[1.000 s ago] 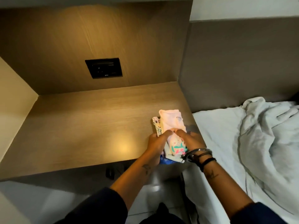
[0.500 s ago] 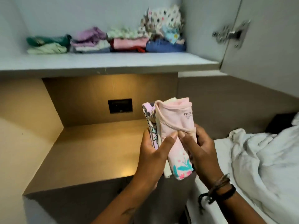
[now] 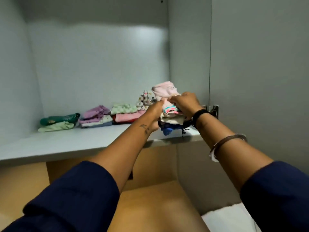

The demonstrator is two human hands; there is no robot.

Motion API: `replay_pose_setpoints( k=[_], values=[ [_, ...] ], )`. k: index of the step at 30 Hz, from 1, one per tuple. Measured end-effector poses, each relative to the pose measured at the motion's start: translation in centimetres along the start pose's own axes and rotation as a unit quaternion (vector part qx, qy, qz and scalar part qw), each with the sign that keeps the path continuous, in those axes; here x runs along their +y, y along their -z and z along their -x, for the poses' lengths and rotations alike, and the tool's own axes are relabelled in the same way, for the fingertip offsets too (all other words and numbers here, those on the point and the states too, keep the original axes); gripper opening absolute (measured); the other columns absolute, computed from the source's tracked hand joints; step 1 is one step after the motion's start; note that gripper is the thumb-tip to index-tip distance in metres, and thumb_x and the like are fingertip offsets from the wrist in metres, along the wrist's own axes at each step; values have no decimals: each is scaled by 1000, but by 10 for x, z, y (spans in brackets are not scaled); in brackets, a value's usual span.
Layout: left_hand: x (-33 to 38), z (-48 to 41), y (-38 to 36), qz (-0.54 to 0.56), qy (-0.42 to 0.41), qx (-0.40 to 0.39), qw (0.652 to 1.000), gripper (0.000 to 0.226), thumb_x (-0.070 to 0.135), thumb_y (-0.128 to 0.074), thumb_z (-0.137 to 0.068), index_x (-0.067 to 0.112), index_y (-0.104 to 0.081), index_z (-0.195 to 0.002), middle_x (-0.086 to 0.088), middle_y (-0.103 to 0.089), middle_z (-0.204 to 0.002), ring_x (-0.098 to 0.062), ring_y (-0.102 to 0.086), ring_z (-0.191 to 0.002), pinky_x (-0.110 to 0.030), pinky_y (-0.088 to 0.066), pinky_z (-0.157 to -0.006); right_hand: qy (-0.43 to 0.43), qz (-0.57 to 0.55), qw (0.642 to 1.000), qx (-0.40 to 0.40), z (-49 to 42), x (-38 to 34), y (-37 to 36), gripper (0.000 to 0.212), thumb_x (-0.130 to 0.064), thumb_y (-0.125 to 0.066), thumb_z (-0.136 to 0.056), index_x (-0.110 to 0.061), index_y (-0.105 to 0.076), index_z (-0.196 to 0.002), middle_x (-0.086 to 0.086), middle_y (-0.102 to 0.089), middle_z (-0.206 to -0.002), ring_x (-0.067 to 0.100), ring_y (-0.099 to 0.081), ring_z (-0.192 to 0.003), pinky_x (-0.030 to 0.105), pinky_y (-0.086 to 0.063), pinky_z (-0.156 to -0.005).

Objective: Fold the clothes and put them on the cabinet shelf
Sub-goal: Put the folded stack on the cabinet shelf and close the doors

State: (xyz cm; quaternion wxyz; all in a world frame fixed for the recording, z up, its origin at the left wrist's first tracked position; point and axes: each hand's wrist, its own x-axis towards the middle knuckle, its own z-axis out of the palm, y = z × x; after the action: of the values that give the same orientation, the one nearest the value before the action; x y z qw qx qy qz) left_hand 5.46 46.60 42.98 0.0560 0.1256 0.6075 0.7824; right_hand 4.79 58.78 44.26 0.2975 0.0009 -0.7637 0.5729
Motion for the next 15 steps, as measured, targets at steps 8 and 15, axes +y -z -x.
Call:
replay_pose_setpoints(
  k=[8, 15],
  values=[
    [-27, -112, -4, -151, 88, 61, 983, 36, 13, -32, -99, 6, -53, -70, -9, -58, -44, -21, -55, -42, -21, -42, -39, -54, 225, 973, 10, -77, 51, -30, 42, -24, -60, -68, -8, -65, -107, 18, -66, -114, 36, -63, -102, 35, -52, -84],
    [-40, -153, -8, -112, 81, 128, 982, 29, 10, -32, -97, 3, -59, -103, -15, -61, -79, -23, -55, -62, -33, -52, -66, 22, 303, 952, 24, -103, 69, -37, 27, -12, -51, -78, -7, -63, -102, 19, -66, -113, 37, -63, -100, 33, -49, -76]
  ],
)
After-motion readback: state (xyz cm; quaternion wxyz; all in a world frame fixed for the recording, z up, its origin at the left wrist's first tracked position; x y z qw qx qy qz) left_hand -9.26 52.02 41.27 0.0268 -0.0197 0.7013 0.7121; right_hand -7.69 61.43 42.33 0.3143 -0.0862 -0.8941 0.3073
